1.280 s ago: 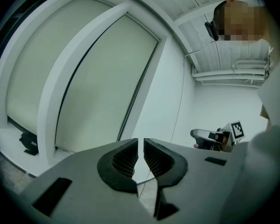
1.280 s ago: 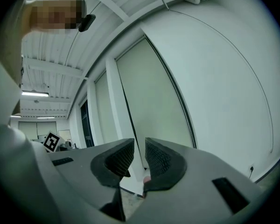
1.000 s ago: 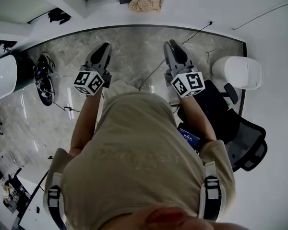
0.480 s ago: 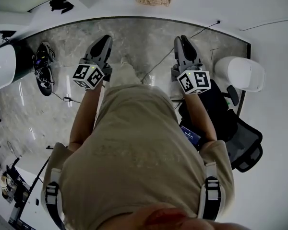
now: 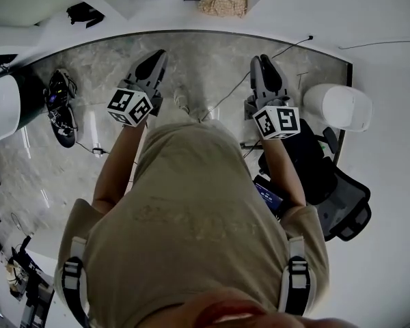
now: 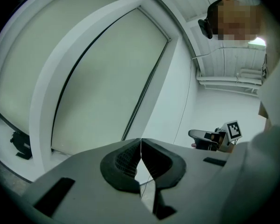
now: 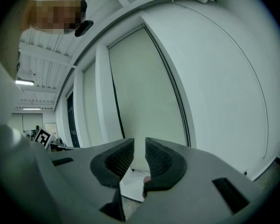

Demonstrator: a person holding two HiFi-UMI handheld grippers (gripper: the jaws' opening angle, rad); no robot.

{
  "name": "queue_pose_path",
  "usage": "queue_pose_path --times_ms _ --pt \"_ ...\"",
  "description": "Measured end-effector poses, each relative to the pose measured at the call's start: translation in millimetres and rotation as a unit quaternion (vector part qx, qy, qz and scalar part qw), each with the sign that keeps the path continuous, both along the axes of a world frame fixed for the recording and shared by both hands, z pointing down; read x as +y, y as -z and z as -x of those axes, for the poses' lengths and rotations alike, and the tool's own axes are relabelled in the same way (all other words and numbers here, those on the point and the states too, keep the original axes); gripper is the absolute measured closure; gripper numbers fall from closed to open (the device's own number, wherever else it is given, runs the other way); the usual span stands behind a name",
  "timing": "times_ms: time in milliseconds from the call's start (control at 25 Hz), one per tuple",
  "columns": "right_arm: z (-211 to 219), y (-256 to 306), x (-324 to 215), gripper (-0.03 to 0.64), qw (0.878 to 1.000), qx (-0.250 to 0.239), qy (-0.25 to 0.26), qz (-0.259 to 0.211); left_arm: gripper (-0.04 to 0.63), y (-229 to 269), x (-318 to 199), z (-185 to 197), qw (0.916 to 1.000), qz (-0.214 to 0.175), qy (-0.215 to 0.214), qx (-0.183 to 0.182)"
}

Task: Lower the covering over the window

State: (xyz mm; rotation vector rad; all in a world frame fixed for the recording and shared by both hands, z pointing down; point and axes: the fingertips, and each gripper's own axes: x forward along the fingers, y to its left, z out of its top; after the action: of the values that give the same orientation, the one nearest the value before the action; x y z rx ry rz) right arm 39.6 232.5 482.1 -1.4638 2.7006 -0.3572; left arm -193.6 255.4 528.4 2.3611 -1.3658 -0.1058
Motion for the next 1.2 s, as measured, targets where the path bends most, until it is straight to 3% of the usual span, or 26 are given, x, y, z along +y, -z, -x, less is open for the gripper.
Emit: queue_pose_path --times_ms 160,520,760,920,1200 --pt "55.9 -5.7 -36.7 0.557 1.000 0.025 -0.006 0.004 0.578 -10.9 -44.0 55.8 0.9998 0.011 -0.004 0.015" --pt "71.2 1.6 -43.7 0.557 1.000 0.019 -0.021 -0.011 0.580 -5.5 -52.3 86.9 0.9995 0.016 -0.002 0.027" --pt "77.1 -4.4 -59.8 0.557 1.000 0.011 -0.021 -0.001 0.580 -9.9 -62.7 79.7 0.9988 0.032 -0.025 0.029" --pt "78.2 -1.4 -80.4 0.557 1.000 0.009 -0.011 -0.012 0.580 -4.7 -86.2 71.1 0.9990 0.015 -0.036 0.023" --pt "31.1 5.2 -125.3 0.557 1.000 -0.004 0.003 -0.008 0.580 -3.8 -133.2 28.9 0.9988 0.030 -0.021 0.032"
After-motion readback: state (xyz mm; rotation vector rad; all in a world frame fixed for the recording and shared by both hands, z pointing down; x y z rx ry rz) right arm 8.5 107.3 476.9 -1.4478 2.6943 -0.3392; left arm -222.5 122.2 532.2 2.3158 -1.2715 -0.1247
